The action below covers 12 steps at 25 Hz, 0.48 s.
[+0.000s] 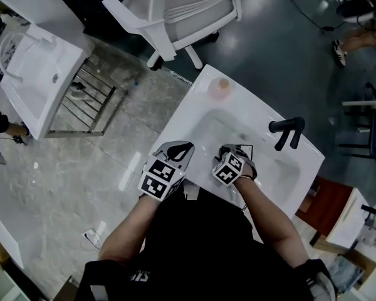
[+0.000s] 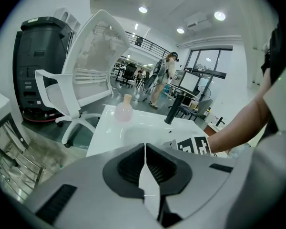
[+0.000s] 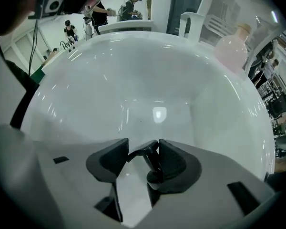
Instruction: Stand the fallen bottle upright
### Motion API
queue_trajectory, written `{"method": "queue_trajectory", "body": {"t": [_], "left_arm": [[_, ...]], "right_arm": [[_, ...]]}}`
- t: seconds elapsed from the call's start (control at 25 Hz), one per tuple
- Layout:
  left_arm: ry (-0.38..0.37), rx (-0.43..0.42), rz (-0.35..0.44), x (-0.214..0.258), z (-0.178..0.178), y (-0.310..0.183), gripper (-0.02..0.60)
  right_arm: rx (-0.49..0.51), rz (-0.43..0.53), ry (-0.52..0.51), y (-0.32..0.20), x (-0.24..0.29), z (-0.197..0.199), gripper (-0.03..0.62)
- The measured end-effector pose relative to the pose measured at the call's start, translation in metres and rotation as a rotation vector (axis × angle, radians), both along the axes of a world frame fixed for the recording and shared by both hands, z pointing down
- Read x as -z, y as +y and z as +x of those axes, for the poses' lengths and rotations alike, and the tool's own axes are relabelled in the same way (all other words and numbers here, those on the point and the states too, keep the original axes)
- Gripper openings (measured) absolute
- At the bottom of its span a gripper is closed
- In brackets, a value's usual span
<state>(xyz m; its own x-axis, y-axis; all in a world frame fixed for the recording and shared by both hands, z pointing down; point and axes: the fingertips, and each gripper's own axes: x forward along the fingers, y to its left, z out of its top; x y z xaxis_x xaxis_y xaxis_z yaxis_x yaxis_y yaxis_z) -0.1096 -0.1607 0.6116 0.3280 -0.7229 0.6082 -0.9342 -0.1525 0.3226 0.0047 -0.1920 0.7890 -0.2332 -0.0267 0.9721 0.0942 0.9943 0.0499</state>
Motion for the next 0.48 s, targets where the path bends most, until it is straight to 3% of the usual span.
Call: {"method": "queue_trajectory", "body": {"t": [0.2, 0.36, 0.48], "left_arm": [[0.001, -0.013, 0.005, 0.002, 0.002, 0.006, 0.025], [0.003, -0.03, 0.006, 0.003, 0.007, 0.01, 0.025], [0.006, -0.047, 0.006, 0.004, 0.011, 0.012, 0.025]], "right_arm": [[0.046, 0.08, 0.023, 0.002, -0.009, 0.012, 0.205], [0.07, 0.112, 0.046, 0.002, -0.017, 0.025, 0.021], [0.023, 0.137, 0.015, -0.006, -0.001, 0.023, 0.015]]}}
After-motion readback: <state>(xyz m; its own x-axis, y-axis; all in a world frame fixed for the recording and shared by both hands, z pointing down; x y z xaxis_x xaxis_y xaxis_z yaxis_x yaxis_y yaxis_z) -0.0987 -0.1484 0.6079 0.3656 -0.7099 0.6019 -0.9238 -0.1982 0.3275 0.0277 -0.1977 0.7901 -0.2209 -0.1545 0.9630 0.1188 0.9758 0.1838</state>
